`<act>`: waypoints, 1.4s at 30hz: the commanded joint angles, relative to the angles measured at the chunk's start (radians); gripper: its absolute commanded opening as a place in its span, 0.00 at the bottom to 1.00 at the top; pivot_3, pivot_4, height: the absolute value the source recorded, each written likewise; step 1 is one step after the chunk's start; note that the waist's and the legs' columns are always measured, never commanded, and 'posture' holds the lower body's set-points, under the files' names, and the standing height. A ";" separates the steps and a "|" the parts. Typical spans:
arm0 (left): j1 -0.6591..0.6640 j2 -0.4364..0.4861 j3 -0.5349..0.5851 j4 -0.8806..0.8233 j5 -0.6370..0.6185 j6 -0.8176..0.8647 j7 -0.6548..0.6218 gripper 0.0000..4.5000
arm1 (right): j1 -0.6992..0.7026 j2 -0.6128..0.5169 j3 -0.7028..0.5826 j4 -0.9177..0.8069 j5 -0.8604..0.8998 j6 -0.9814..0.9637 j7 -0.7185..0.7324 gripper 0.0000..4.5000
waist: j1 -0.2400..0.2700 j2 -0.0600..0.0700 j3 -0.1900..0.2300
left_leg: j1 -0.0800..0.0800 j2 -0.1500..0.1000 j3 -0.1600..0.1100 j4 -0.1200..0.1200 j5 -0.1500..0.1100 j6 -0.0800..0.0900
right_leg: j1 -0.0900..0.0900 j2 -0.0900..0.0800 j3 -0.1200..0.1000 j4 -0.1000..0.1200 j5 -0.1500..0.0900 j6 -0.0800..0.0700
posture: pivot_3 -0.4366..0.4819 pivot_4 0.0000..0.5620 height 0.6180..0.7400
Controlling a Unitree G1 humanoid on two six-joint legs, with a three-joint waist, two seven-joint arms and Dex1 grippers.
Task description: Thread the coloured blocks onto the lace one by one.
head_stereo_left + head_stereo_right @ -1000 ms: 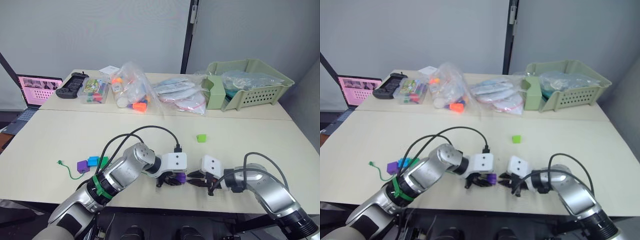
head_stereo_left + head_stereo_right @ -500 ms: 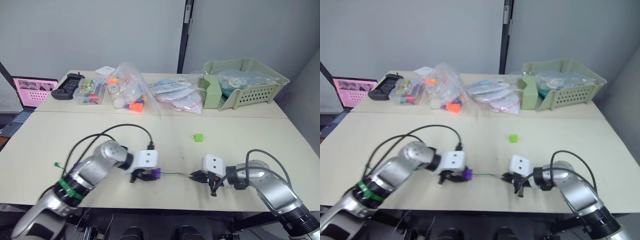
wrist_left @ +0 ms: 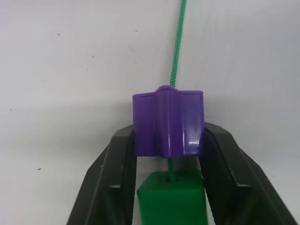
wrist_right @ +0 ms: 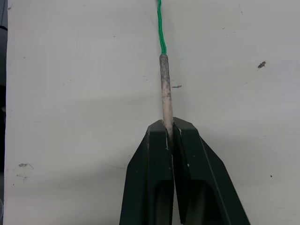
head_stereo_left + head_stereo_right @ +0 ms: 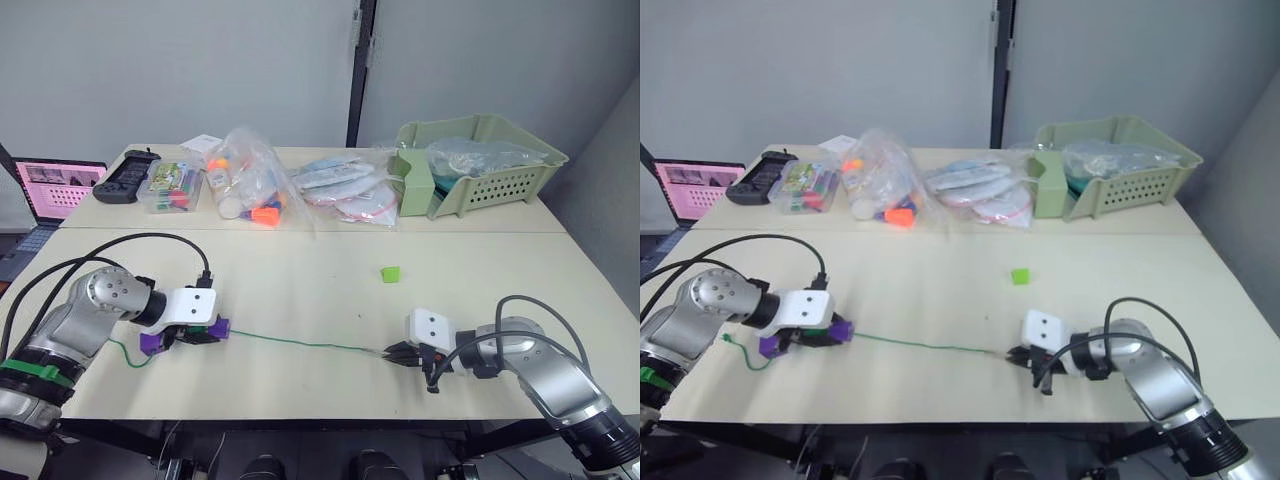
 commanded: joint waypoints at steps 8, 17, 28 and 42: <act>-0.041 -0.044 0.051 -0.249 -0.155 0.260 -0.132 0.99 | -0.031 0.018 -0.003 -0.069 0.003 0.047 -0.008 0.00 | 0.011 -0.001 0.001 | -0.005 -0.001 -0.001 0.001 0.000 0.000 | -0.002 -0.001 -0.001 -0.002 0.000 0.000 | 0.48 0.27 1.00; -0.076 -0.356 -0.103 -0.440 -0.097 0.452 0.071 0.99 | -0.061 0.057 0.049 -0.073 -0.025 0.088 -0.025 0.00 | 0.026 -0.002 0.001 | -0.006 -0.002 -0.002 0.004 0.000 0.000 | -0.001 -0.001 0.000 -0.001 0.000 0.000 | 0.48 0.27 1.00; -0.149 -0.524 -0.254 -0.324 0.029 0.381 0.133 0.99 | -0.081 0.069 0.070 -0.067 -0.054 0.104 -0.029 0.00 | 0.028 -0.002 0.001 | -0.005 -0.002 -0.002 0.006 0.000 0.000 | 0.000 -0.001 0.000 0.000 0.001 0.000 | 0.48 0.27 1.00; -0.136 -0.550 -0.248 -0.311 0.045 0.391 0.155 0.00 | -0.074 0.071 0.067 -0.083 -0.047 0.120 -0.032 0.00 | 0.030 -0.002 0.001 | -0.006 -0.003 -0.002 0.007 0.000 0.000 | 0.000 -0.001 0.000 0.000 0.001 0.000 | 0.48 0.27 1.00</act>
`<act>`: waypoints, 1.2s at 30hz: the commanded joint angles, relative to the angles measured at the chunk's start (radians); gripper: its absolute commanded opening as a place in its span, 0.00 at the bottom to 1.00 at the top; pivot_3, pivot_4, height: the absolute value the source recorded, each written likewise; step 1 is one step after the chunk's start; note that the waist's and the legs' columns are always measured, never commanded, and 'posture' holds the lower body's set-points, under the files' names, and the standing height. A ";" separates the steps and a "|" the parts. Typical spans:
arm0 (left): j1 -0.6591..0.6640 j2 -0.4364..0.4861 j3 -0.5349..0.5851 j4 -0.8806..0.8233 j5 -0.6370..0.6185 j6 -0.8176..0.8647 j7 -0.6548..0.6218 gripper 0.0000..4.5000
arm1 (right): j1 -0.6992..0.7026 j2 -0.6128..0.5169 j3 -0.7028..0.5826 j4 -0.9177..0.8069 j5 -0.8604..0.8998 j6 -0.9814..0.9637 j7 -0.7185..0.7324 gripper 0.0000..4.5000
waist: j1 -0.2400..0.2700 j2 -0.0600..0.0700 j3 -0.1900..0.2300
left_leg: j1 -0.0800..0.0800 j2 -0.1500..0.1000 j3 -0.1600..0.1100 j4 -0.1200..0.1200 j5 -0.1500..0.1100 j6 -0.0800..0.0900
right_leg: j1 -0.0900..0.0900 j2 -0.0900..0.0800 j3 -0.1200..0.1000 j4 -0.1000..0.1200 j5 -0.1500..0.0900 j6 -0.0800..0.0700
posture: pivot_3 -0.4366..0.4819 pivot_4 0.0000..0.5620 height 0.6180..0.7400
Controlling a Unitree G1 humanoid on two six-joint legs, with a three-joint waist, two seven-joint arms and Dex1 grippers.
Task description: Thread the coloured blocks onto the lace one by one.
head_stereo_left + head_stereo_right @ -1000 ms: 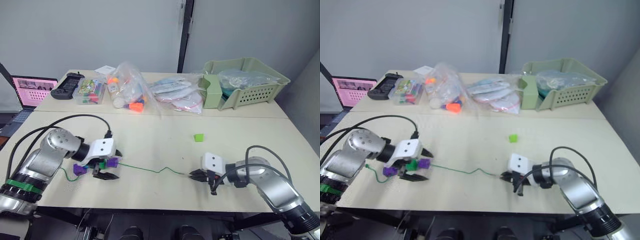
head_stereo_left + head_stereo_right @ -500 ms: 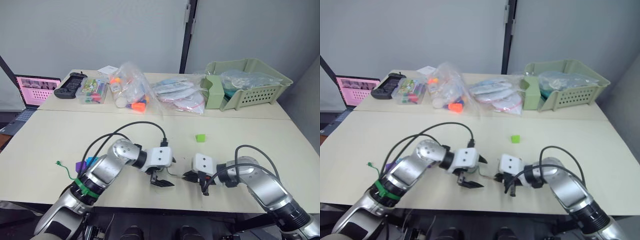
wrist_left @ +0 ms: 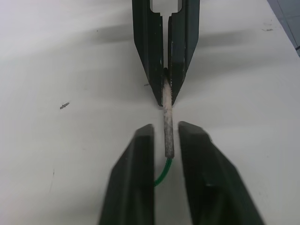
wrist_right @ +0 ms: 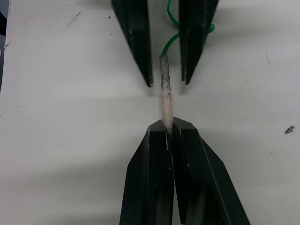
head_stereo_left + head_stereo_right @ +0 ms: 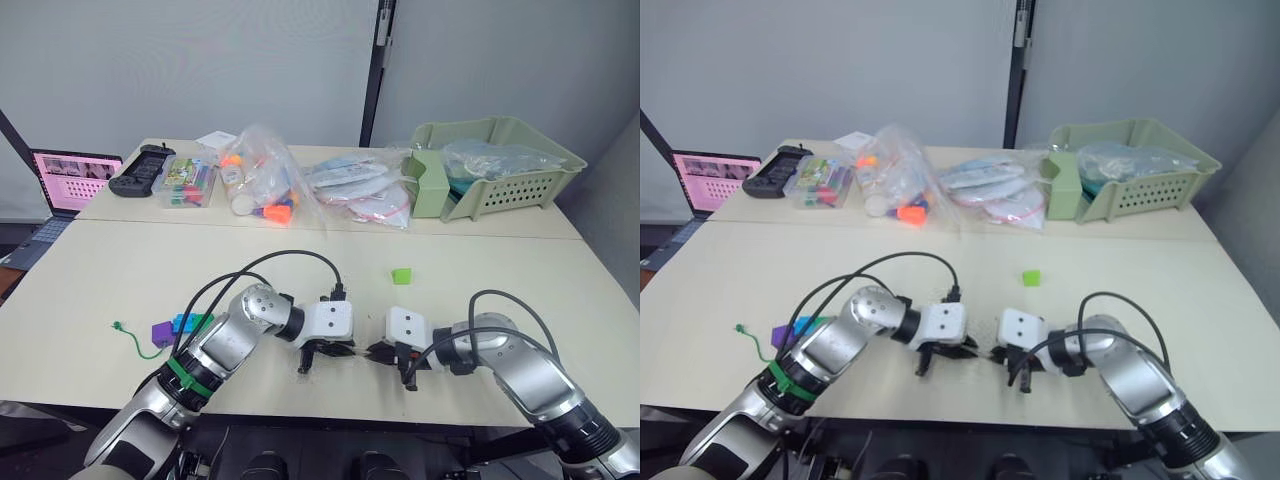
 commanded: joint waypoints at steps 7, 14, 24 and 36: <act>-0.012 -0.011 0.019 -0.017 0.000 -0.003 0.012 0.00 | -0.002 0.002 -0.009 -0.034 0.008 0.011 -0.001 0.00 | 0.000 0.000 0.000 | 0.000 0.000 0.000 0.000 0.000 0.000 | 0.000 0.000 0.000 0.000 0.000 0.000 | 0.48 0.27 1.00; -0.018 -0.007 0.032 -0.019 -0.009 0.004 0.005 0.00 | 0.049 0.048 -0.093 -0.109 0.086 0.110 -0.067 0.29 | 0.000 0.000 0.000 | 0.000 0.000 0.000 0.000 0.000 0.000 | 0.000 0.000 0.000 0.000 0.000 0.000 | 0.48 0.27 1.00; 0.001 0.049 0.048 -0.047 -0.009 0.014 -0.006 0.00 | 0.258 0.253 -0.414 -0.293 0.193 0.307 -0.439 0.99 | -0.001 0.000 0.000 | -0.001 0.000 -0.001 0.000 0.000 0.000 | 0.000 0.000 0.000 0.000 0.000 0.000 | 0.48 0.27 1.00; 0.066 0.107 0.089 -0.123 -0.008 0.086 0.025 0.00 | 0.101 0.639 -0.440 -0.002 -0.060 0.105 -1.006 0.99 | -0.002 0.002 0.000 | -0.001 0.000 0.000 -0.001 0.000 0.000 | -0.001 -0.001 0.001 0.000 0.000 0.000 | 0.48 0.27 1.00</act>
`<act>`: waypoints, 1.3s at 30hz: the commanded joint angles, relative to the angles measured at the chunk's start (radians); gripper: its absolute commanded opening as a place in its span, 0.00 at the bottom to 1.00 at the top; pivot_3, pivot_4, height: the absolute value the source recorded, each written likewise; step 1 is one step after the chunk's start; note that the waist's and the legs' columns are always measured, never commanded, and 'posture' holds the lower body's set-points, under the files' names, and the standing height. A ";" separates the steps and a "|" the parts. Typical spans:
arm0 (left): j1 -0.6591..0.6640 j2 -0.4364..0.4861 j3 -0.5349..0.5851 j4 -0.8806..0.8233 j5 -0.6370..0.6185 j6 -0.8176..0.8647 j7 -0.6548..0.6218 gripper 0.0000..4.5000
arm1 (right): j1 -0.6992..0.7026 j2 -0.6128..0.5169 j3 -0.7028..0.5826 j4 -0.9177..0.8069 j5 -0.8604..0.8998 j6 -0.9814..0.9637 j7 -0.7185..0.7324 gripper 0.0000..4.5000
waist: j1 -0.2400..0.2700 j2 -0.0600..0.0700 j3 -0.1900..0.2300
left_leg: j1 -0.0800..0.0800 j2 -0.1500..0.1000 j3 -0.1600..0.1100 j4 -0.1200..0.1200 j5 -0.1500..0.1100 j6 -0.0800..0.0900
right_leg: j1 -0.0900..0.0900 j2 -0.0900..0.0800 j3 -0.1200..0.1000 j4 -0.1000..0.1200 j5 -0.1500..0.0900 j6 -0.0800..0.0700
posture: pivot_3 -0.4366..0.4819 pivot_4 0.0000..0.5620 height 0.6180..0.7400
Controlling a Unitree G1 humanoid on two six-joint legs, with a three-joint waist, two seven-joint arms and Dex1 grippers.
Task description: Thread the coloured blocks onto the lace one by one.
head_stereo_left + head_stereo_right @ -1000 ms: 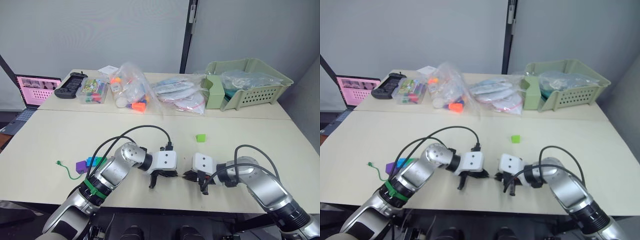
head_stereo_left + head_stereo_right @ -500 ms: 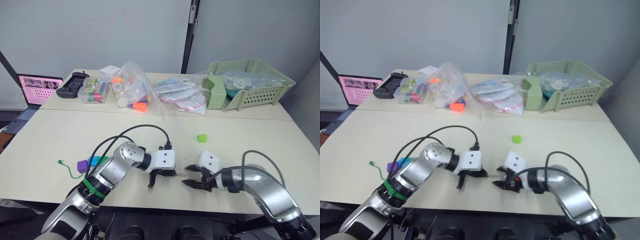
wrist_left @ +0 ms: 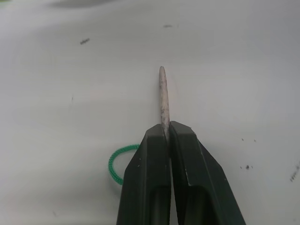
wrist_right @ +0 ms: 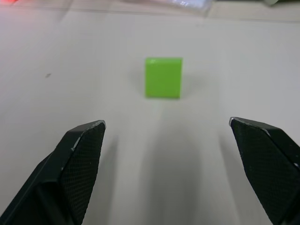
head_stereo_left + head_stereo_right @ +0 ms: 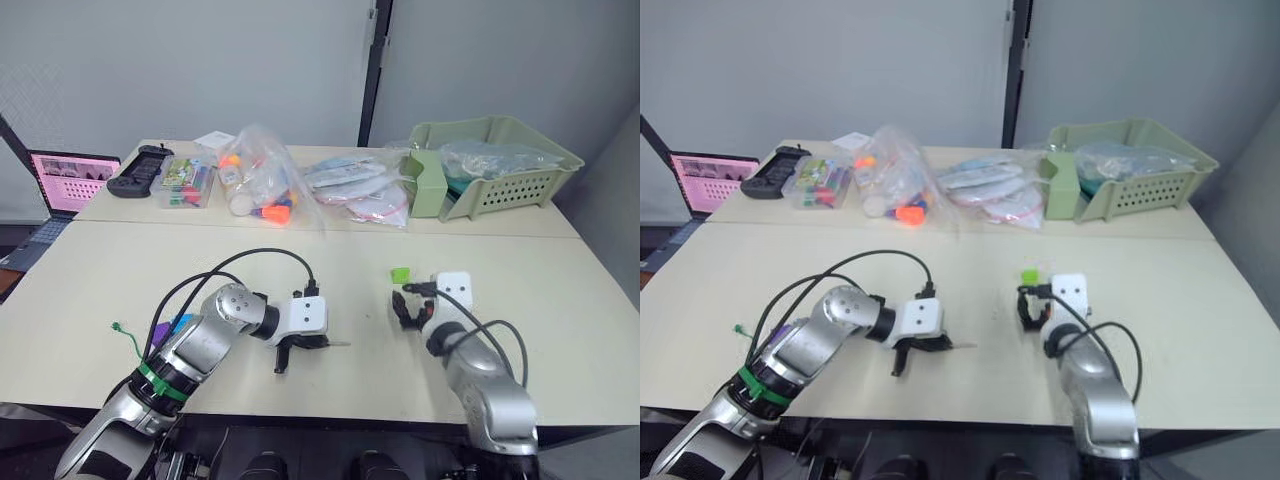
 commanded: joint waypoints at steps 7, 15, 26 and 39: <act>0.043 -0.013 0.026 -0.125 -0.023 0.091 0.060 0.00 | -0.201 -0.004 -0.027 0.404 -0.011 -0.246 -0.020 0.99 | -0.015 0.000 0.000 | 0.001 0.001 0.000 -0.001 0.000 0.000 | 0.000 0.001 0.000 0.000 0.000 0.000 | 0.48 0.27 1.00; 0.061 -0.027 0.017 -0.144 -0.032 0.119 0.089 0.00 | -0.267 -0.002 -0.025 0.638 -0.006 -0.387 -0.008 0.73 | -0.026 0.000 0.000 | 0.003 0.000 0.000 -0.005 0.000 0.000 | 0.001 0.000 0.001 0.000 0.000 -0.001 | 0.48 0.27 1.00; 0.072 -0.041 0.008 -0.127 -0.035 0.102 0.112 0.00 | -0.090 0.041 0.001 0.333 0.029 -0.373 0.004 0.26 | -0.024 0.000 0.000 | 0.003 0.000 -0.001 -0.008 0.000 0.000 | 0.000 0.000 0.001 0.000 0.000 -0.001 | 0.48 0.27 1.00; 0.049 -0.058 -0.016 -0.066 -0.033 0.028 0.091 0.00 | 0.507 0.117 0.301 -0.207 -0.052 -0.154 -0.097 0.26 | -0.018 0.001 -0.001 | 0.004 0.002 -0.001 -0.011 0.001 -0.001 | 0.000 0.001 0.000 -0.004 -0.004 0.005 | 0.48 0.27 1.00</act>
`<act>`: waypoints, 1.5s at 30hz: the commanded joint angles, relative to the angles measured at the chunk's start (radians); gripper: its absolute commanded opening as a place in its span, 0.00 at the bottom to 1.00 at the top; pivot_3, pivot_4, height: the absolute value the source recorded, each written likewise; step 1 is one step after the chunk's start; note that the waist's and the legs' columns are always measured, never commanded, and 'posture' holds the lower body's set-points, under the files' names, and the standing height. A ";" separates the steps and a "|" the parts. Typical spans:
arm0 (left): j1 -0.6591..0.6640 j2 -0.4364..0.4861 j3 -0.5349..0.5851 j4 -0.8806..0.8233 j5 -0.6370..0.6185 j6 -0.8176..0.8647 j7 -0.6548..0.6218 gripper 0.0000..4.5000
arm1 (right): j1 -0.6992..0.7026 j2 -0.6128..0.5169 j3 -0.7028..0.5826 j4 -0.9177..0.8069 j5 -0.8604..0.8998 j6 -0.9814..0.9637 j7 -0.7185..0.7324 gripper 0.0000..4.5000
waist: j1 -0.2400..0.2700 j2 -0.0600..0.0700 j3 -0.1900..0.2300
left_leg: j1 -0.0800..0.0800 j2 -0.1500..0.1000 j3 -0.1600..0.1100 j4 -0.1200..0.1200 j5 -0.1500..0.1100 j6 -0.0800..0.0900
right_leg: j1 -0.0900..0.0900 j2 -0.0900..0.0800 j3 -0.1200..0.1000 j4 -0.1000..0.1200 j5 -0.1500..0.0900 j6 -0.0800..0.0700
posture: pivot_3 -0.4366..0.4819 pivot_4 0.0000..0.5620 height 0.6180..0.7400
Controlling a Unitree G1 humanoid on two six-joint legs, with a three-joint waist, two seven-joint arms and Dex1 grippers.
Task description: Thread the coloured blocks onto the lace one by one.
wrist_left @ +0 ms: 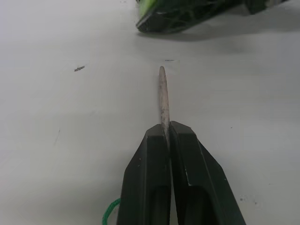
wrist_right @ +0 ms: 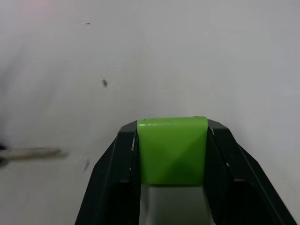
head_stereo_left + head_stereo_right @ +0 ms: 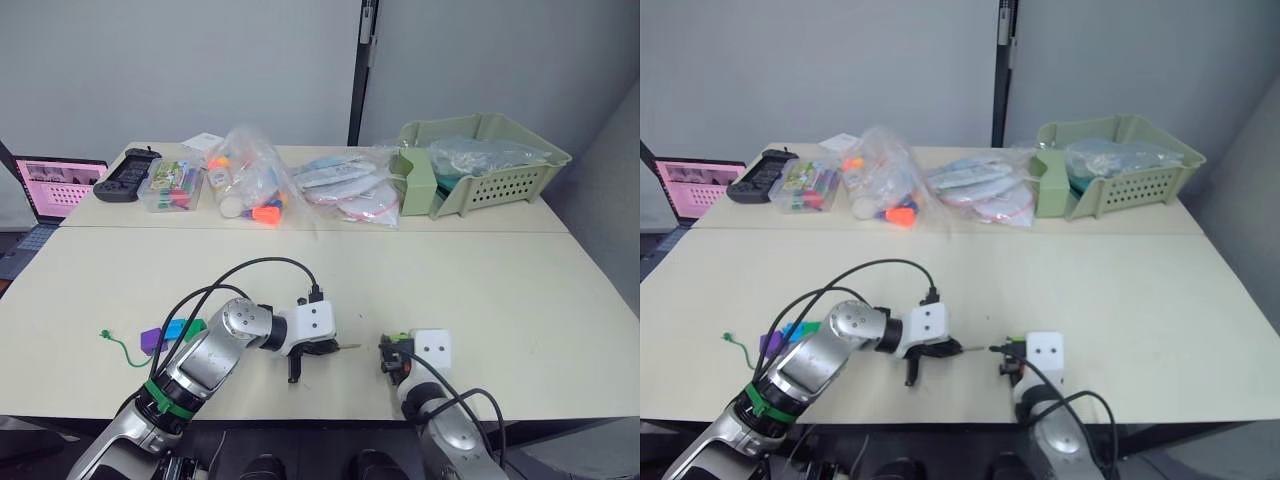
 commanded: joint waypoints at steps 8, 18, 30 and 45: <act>-0.012 0.010 -0.009 -0.003 -0.008 -0.038 -0.036 0.00 | 0.097 0.011 -0.025 0.005 0.050 -0.048 0.023 0.57 | 0.022 -0.001 -0.002 | 0.000 0.001 -0.002 -0.001 0.000 0.000 | 0.001 0.001 -0.002 0.000 -0.001 -0.002 | 0.48 0.27 1.00; -0.042 -0.014 -0.016 -0.020 -0.014 0.001 -0.040 0.00 | -0.037 -0.465 -0.309 -0.265 0.331 0.153 0.466 0.98 | 0.025 -0.001 -0.002 | -0.005 -0.010 0.000 0.001 -0.001 0.000 | 0.003 -0.013 -0.001 -0.005 0.000 0.003 | 0.48 0.27 1.00; 0.004 0.017 -0.029 -0.169 -0.030 0.128 -0.044 0.00 | -0.480 -0.869 -0.066 0.411 0.251 -0.261 1.204 0.98 | 0.019 -0.002 -0.001 | 0.001 -0.012 0.000 0.003 0.000 0.001 | 0.009 -0.011 -0.001 -0.005 -0.002 0.009 | 0.48 0.27 1.00; -0.009 0.021 -0.050 -0.248 -0.052 0.256 0.012 0.00 | -0.658 -0.789 0.044 0.700 0.144 -0.310 1.310 0.57 | 0.028 -0.002 -0.001 | -0.001 -0.016 -0.001 0.006 0.000 0.001 | 0.007 -0.015 -0.001 -0.002 0.001 0.005 | 0.48 0.27 1.00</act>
